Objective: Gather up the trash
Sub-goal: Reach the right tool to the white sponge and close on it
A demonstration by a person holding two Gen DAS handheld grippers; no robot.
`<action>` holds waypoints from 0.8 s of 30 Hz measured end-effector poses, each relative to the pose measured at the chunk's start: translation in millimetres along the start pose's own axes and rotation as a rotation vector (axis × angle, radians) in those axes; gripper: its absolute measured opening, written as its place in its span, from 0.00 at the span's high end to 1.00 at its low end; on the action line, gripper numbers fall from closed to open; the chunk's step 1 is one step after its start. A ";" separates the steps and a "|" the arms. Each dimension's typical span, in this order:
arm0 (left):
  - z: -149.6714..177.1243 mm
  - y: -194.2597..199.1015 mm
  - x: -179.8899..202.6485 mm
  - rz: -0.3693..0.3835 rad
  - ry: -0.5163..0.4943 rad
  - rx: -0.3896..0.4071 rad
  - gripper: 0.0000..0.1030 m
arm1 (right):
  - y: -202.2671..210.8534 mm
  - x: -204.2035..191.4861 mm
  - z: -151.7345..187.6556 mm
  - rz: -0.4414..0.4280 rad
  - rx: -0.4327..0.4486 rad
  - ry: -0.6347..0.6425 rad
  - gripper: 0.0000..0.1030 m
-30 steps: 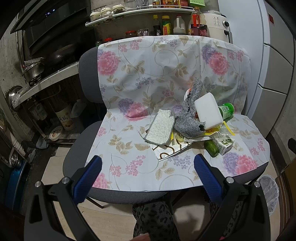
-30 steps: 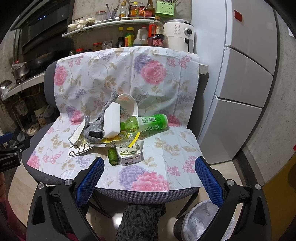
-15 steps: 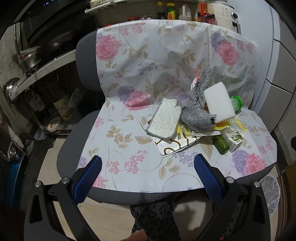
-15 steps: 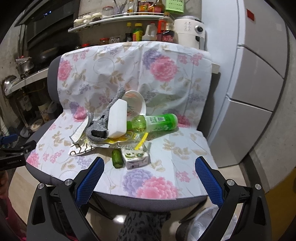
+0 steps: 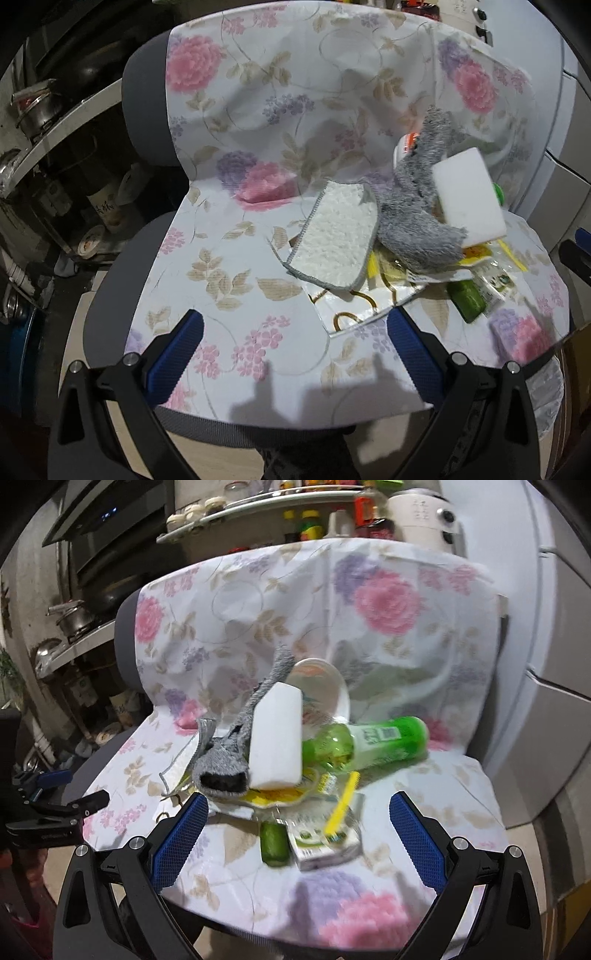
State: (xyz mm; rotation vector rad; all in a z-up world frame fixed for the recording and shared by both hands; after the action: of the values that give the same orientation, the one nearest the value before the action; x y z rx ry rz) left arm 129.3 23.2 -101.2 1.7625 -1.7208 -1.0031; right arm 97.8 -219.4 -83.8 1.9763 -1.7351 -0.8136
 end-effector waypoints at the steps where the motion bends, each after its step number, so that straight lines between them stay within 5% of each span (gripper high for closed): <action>1: -1.3 -2.5 0.5 -0.007 -0.004 -0.001 0.06 | -6.8 -1.0 -1.9 0.002 -0.005 0.009 0.06; 11: -25.8 -43.2 7.2 0.018 0.017 -0.022 0.06 | -78.5 3.6 -20.5 -0.095 -0.068 -0.007 0.13; 12: -27.3 -47.6 8.9 0.024 0.019 -0.027 0.06 | -84.8 4.6 -21.4 -0.100 -0.074 -0.005 0.18; 13: -28.1 -50.3 10.5 0.029 0.020 -0.031 0.06 | -90.9 7.0 -22.2 -0.094 -0.084 -0.007 0.37; 14: -29.1 -53.4 13.8 0.044 0.020 -0.033 0.06 | -96.6 9.1 -23.2 -0.099 -0.092 -0.017 0.42; 18: -29.5 -55.4 22.6 0.069 0.002 -0.034 0.13 | -108.0 11.0 -25.0 -0.167 -0.108 -0.063 0.43; 21: -27.9 -48.4 21.5 0.076 0.011 -0.023 0.22 | -100.0 7.7 -23.8 -0.192 -0.098 -0.082 0.67; 24: -24.1 -37.1 17.4 0.082 0.016 -0.016 0.26 | -76.4 4.5 -23.9 -0.173 -0.040 -0.067 0.70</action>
State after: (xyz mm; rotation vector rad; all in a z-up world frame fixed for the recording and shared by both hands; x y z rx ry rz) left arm 170.4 6.1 -117.8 1.6714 -1.7552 -0.9626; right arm 171.6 -213.7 -114.7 2.1168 -1.5860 -0.9752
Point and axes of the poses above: each gripper's, at about its wrist camera, not at the fingertips, and y roughly against the way its jaws point, x to its right, z to its underside, the point moved 4 cm from there along -y, roughly the way its jaws point, and after that the axes turned 6 degrees about -z, right-handed, at the moved point
